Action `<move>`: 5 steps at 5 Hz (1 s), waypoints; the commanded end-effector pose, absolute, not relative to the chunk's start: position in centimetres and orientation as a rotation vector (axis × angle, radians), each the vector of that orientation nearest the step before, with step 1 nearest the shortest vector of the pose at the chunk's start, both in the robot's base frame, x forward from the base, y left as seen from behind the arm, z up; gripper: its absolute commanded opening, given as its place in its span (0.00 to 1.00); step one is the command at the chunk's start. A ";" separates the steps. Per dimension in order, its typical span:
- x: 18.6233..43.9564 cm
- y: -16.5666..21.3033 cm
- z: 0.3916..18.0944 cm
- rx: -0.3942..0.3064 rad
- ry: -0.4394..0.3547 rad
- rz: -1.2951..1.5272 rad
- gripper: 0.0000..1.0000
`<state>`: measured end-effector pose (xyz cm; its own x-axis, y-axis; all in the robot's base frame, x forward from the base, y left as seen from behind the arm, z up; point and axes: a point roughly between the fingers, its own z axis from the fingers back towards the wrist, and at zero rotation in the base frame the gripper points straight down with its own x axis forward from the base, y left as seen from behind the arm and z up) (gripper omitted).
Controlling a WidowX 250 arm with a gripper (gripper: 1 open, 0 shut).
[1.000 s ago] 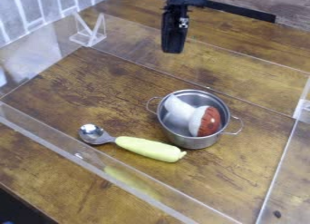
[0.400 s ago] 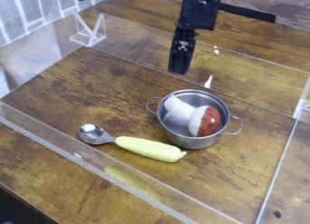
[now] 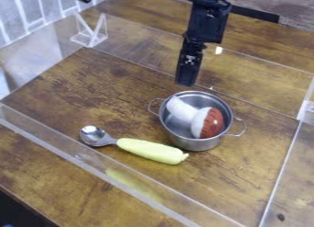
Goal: Put the mushroom in the silver pot
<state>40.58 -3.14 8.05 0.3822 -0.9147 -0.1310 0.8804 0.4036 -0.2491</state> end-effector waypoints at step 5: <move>41.1 -1.8 9.9 -0.102 0.177 -1.179 1.00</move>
<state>40.69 -1.54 5.57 0.3666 -0.9219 -0.1253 0.8826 0.3872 -0.2667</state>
